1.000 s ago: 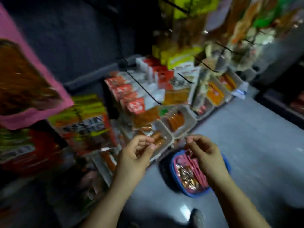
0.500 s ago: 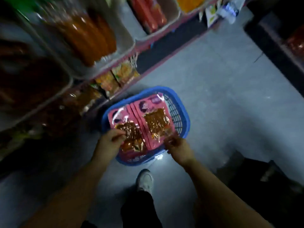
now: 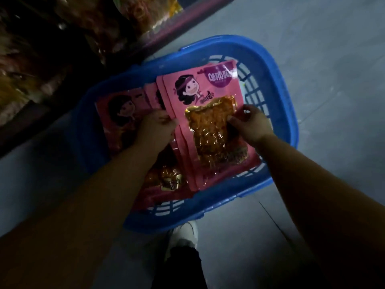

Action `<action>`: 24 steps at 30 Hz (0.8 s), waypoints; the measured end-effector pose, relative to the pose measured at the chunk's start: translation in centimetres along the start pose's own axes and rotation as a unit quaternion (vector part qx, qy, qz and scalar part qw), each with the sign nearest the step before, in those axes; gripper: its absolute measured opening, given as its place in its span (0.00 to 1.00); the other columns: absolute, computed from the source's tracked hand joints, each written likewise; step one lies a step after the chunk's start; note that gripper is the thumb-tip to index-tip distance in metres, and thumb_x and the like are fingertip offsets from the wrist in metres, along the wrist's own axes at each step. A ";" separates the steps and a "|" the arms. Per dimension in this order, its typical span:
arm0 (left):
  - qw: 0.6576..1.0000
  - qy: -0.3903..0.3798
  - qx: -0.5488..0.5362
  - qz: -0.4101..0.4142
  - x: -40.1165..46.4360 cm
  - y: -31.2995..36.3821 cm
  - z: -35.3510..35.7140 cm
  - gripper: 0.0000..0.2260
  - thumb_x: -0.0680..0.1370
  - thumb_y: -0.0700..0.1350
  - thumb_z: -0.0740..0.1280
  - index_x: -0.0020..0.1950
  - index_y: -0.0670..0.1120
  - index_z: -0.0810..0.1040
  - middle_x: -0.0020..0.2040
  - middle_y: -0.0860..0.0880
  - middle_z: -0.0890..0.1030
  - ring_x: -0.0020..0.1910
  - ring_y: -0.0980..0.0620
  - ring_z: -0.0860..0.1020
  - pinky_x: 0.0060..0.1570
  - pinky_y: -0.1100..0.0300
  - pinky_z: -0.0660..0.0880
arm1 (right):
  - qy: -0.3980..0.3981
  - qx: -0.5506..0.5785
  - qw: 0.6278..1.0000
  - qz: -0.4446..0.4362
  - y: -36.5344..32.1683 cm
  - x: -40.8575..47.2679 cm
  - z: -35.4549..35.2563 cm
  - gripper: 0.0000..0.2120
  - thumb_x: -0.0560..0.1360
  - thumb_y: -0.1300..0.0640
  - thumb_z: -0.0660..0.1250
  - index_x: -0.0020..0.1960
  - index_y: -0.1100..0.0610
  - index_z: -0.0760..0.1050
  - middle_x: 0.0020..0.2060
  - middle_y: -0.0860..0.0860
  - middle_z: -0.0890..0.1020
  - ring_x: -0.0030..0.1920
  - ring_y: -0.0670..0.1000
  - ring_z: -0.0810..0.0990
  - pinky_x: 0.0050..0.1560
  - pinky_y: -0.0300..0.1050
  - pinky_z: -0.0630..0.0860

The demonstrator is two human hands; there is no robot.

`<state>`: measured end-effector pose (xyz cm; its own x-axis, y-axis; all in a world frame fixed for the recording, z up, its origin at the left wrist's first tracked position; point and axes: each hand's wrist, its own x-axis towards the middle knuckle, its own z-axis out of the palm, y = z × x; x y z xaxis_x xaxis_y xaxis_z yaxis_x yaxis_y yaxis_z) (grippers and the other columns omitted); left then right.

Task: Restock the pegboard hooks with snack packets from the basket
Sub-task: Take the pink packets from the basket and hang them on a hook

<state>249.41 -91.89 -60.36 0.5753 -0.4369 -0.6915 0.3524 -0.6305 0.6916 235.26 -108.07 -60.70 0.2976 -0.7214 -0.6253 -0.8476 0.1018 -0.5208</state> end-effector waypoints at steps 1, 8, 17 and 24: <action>0.999 0.004 -0.029 -0.018 0.1 0.1 -0.1 0.04 0.78 0.41 0.66 0.50 0.45 0.80 0.47 0.45 0.82 0.45 0.47 0.80 0.47 0.53 0.78 | 0.022 0.022 1.000 0.006 0.0 0.0 0.2 0.20 0.71 0.55 0.74 0.59 0.60 0.73 0.52 0.55 0.81 0.54 0.57 0.80 0.54 0.52 0.78; 0.971 0.023 -0.212 -0.106 -4.6 -0.6 -2.8 0.06 0.77 0.44 0.66 0.53 0.50 0.79 0.47 0.49 0.84 0.47 0.49 0.82 0.46 0.55 0.79 | -0.032 0.155 0.987 0.008 -1.2 -3.2 -0.7 0.06 0.74 0.62 0.70 0.48 0.62 0.75 0.32 0.48 0.82 0.31 0.45 0.81 0.28 0.35 0.76; 0.964 0.200 -0.163 -0.072 -17.0 4.5 -11.6 0.06 0.80 0.42 0.60 0.53 0.41 0.74 0.41 0.46 0.77 0.42 0.47 0.75 0.38 0.59 0.72 | -0.103 0.268 0.958 -0.008 -8.5 -16.9 -5.5 0.08 0.74 0.67 0.67 0.46 0.55 0.80 0.35 0.51 0.85 0.34 0.52 0.82 0.41 0.48 0.78; 0.935 0.322 -0.149 -0.011 -34.7 15.0 -22.2 0.09 0.82 0.45 0.56 0.57 0.43 0.72 0.48 0.43 0.78 0.44 0.46 0.77 0.45 0.56 0.73 | -0.094 0.286 0.951 -0.063 -19.2 -34.8 -13.8 0.07 0.74 0.68 0.65 0.47 0.60 0.80 0.37 0.54 0.84 0.36 0.51 0.81 0.38 0.45 0.77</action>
<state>251.10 -71.98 -21.37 0.8570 0.1111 -0.5032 0.5038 -0.3863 0.7726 235.08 -94.40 -20.91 0.5003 -0.6220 -0.6023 -0.4383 0.4179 -0.7958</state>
